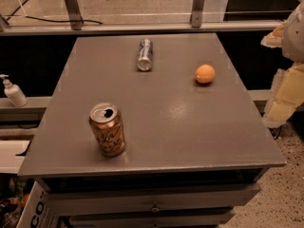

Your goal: Move redbull can near orange can

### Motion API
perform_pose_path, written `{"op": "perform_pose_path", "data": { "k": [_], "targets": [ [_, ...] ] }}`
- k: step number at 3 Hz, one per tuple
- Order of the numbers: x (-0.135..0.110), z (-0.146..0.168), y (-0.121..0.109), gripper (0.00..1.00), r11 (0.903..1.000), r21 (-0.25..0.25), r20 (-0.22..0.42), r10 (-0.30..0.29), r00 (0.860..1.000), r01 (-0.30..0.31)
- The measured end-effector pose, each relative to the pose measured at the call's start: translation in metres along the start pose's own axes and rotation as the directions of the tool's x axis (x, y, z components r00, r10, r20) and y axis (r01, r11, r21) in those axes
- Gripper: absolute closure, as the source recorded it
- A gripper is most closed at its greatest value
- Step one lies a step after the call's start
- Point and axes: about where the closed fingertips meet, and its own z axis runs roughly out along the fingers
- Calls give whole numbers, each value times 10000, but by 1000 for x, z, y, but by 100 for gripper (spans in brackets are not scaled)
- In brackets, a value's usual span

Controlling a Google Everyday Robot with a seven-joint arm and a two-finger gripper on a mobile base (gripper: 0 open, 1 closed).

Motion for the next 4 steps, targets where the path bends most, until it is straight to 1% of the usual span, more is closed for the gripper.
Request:
{"op": "perform_pose_path", "data": {
  "k": [1, 2, 3, 4],
  "targets": [
    [0, 0, 0, 0, 10000, 2, 1, -1, 10000, 1],
    [-5, 19, -20, 0, 9991, 81, 301, -429, 9986, 427],
    [-15, 44, -57, 0, 9967, 65, 961, -813, 9920, 810],
    [-34, 65, -99, 0, 9893, 299, 1658, -1461, 9753, 1431]
  ]
}}
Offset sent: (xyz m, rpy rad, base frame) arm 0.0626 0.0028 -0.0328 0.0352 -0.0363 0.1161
